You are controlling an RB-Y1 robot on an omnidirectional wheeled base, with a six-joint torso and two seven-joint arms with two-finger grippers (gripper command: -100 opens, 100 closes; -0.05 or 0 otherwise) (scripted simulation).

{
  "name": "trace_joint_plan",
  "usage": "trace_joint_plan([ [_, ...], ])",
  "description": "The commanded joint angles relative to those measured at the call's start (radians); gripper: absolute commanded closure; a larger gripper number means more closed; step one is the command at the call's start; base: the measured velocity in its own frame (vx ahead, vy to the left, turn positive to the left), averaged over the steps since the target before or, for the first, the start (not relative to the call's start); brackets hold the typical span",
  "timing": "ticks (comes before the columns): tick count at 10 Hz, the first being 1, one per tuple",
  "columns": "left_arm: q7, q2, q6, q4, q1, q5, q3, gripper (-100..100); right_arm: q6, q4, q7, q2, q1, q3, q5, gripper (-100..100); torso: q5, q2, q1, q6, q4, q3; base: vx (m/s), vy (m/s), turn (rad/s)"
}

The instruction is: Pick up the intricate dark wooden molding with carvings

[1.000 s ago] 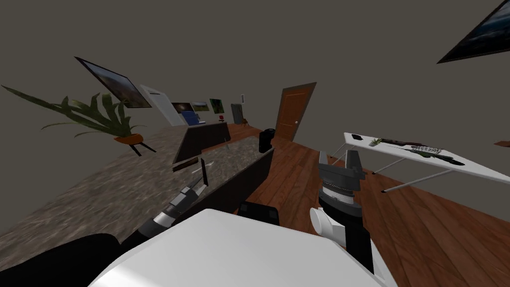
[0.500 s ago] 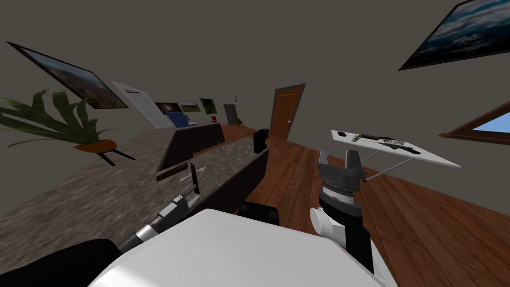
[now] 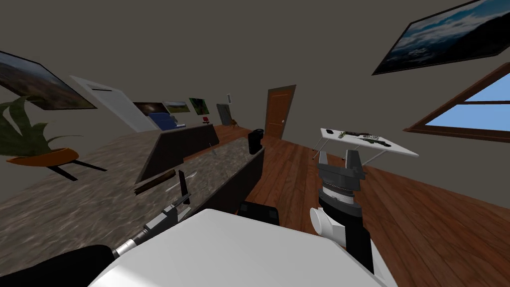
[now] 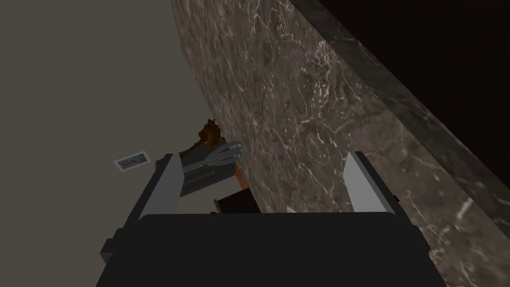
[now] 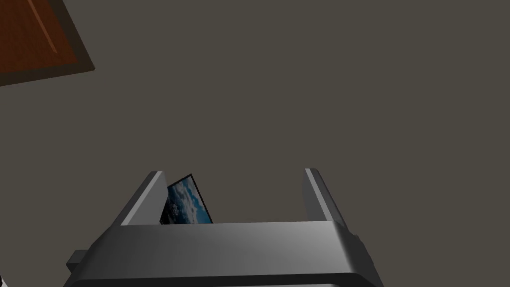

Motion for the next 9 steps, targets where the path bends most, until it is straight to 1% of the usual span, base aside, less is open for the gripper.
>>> trace_joint_plan([
  [1,0.009,0.042,0.011,0.014,0.05,0.023,0.003,-100,0.0,0.0,0.0,0.0,0.0,0.0,0.0,0,0.0,0.0,0.0,0.0,0.0,0.0,0.04,0.004,-0.227],
  [2,0.009,0.042,0.011,0.014,0.063,0.023,0.003,-100,0.0,0.0,0.0,0.0,0.0,0.0,0.0,0,0.0,0.0,0.0,0.001,0.0,0.0,0.032,0.011,-0.126],
  [3,0.015,0.078,0.019,0.032,0.096,0.045,0.005,-100,0.0,0.0,0.0,0.0,0.0,0.0,0.0,0,0.0,0.0,0.0,0.0,0.0,0.0,0.032,0.01,-0.234],
  [4,0.015,0.078,0.019,0.032,0.11,0.045,0.005,-100,0.0,0.0,0.0,0.0,0.0,0.0,0.0,0,0.0,0.0,0.001,0.001,0.0,0.0,0.027,0.013,-0.132],
  [5,0.02,0.112,0.028,0.051,0.153,0.067,0.006,-100,0.0,0.0,0.0,0.0,0.0,0.0,0.0,0,0.0,0.0,0.0,0.0,0.0,0.0,0.039,0.015,-0.257],
  [6,0.023,0.143,0.039,0.07,0.187,0.089,0.007,-100,0.0,0.0,0.0,0.0,0.0,0.0,0.0,0,0.0,0.0,0.001,0.001,0.0,0.0,0.064,0.027,-0.432],
  [7,0.023,0.145,0.039,0.07,0.202,0.089,0.007,-100,0.0,0.0,0.0,0.0,0.0,0.0,0.0,0,0.001,-0.002,0.002,0.001,0.0,-0.001,0.049,0.03,-0.106],
  [8,0.025,0.177,0.049,0.089,0.237,0.112,0.007,-100,0.0,0.0,0.0,0.0,0.0,0.0,0.0,0,0.0,-0.001,0.001,-0.001,0.0,-0.001,0.036,0.021,-0.203],
  [9,0.025,0.206,0.061,0.109,0.272,0.135,0.006,-100,0.0,0.0,0.0,0.0,0.0,0.0,0.0,0,0.0,-0.001,0.001,0.001,0.0,0.0,0.042,0.026,-0.364],
])
